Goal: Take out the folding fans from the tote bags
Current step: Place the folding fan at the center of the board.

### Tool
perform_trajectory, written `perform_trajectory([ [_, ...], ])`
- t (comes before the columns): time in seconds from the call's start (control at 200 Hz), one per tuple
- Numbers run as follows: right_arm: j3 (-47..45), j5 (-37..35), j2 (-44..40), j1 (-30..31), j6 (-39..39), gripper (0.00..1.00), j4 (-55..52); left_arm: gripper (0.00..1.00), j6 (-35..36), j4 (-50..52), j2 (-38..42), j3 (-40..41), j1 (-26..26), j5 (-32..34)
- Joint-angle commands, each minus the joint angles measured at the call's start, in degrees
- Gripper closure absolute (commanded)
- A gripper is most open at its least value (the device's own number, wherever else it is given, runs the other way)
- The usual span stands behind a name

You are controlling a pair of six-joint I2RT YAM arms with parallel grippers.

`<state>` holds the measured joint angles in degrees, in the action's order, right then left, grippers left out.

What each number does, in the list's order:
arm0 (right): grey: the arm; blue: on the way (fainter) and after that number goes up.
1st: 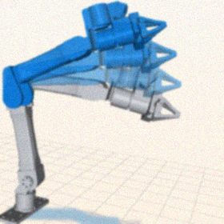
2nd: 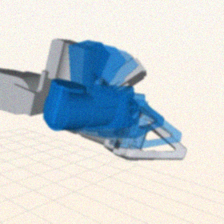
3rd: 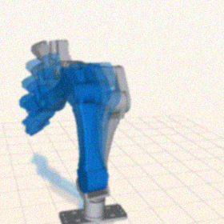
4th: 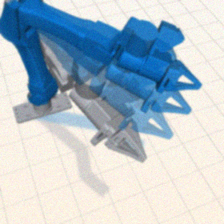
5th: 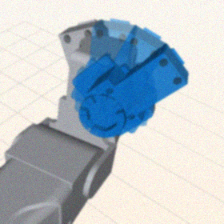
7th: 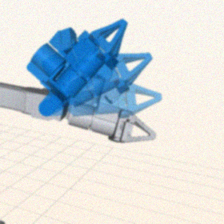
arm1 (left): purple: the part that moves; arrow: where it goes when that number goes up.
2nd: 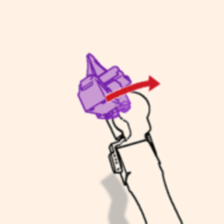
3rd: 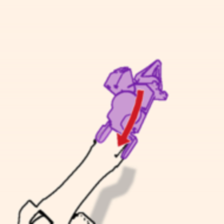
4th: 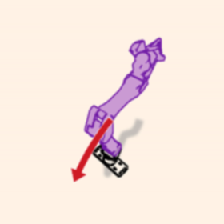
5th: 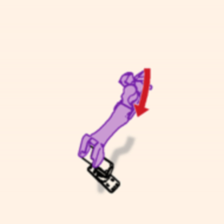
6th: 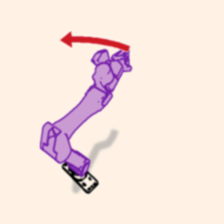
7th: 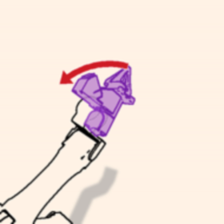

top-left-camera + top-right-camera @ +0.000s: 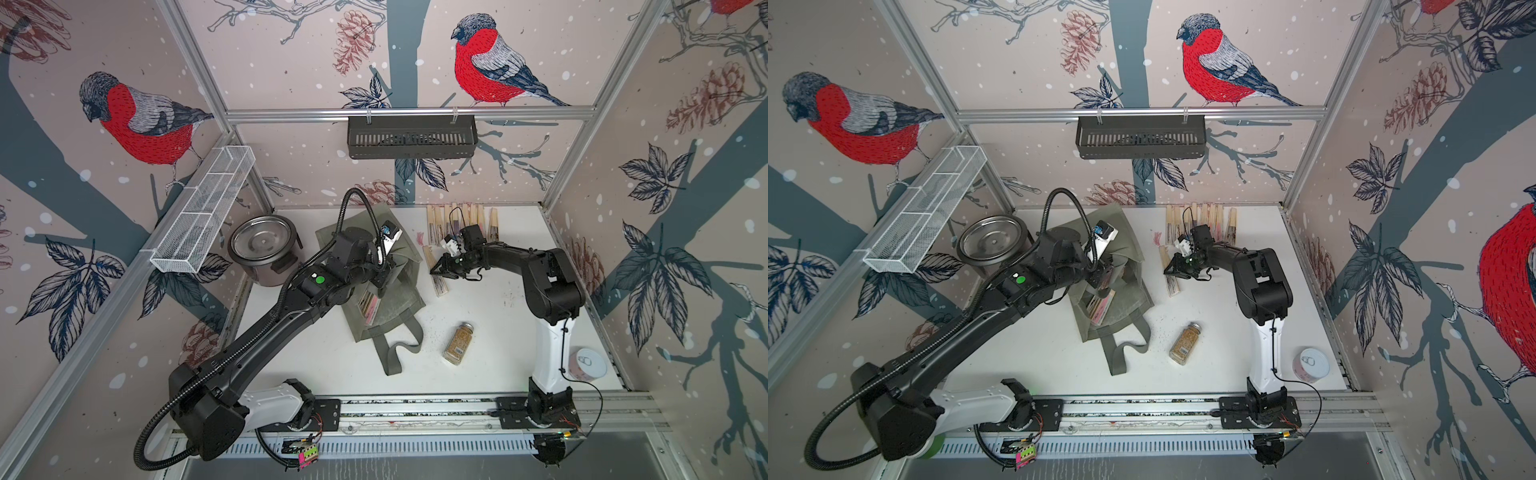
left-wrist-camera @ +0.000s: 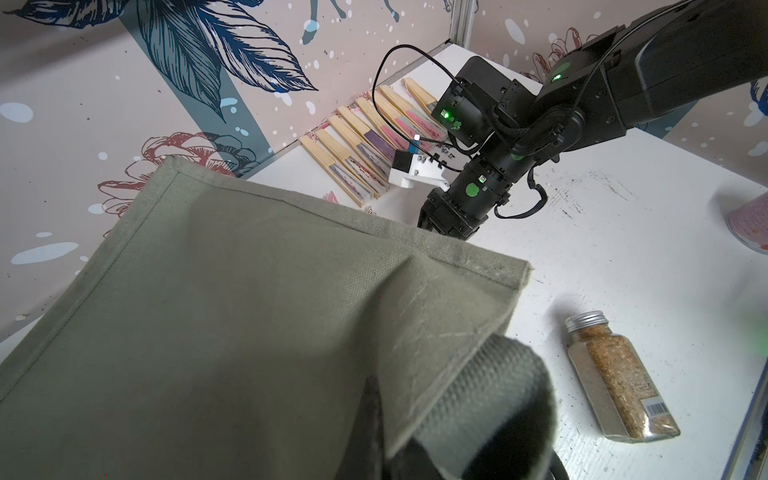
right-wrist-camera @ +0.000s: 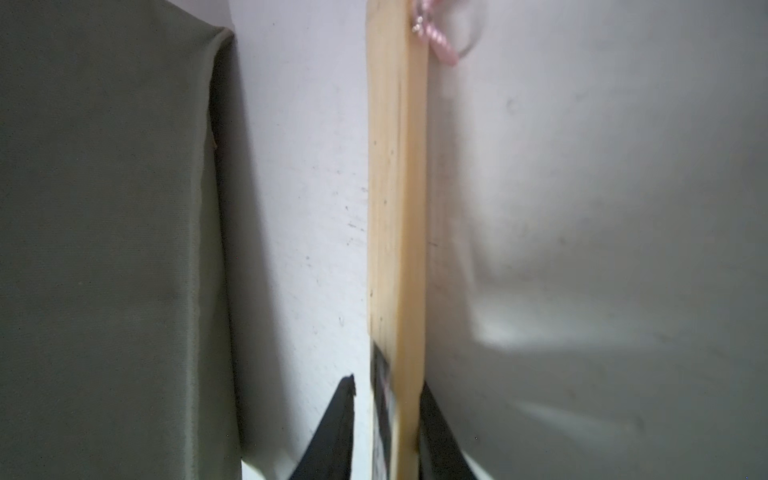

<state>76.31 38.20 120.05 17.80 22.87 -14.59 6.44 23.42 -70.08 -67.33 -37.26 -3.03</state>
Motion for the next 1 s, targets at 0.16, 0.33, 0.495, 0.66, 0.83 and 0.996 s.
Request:
perform_trajectory([
  [0.16, -0.5, -18.3, -5.4, 2.7, -0.7, 0.5, -4.2, 1.0, 0.6, -1.5, 0.0, -0.3, 0.2, 0.0],
  [0.33, 2.7, -27.8, -5.2, 6.3, -2.1, 0.42, -5.7, 1.0, 0.6, -1.5, -0.1, -0.3, 0.1, -0.1],
  [0.495, 8.3, -36.3, -0.2, 10.0, -3.2, 0.41, -9.9, 1.0, 0.6, -1.5, 0.0, -0.3, 0.1, 0.0],
  [0.66, 10.5, -42.6, 2.3, 12.1, -3.1, 0.42, -11.4, 1.0, 0.7, -1.5, 0.2, -0.3, 0.1, 0.1],
  [0.83, 10.7, -42.6, 3.3, 12.5, -2.0, 0.51, -11.9, 1.0, 0.7, -1.5, 0.2, -0.3, 0.1, 0.1],
  [0.996, 9.9, -42.3, 3.0, 12.8, 1.4, 0.6, -11.5, 1.0, 0.7, -1.5, 0.1, -0.3, 0.2, 0.1],
])
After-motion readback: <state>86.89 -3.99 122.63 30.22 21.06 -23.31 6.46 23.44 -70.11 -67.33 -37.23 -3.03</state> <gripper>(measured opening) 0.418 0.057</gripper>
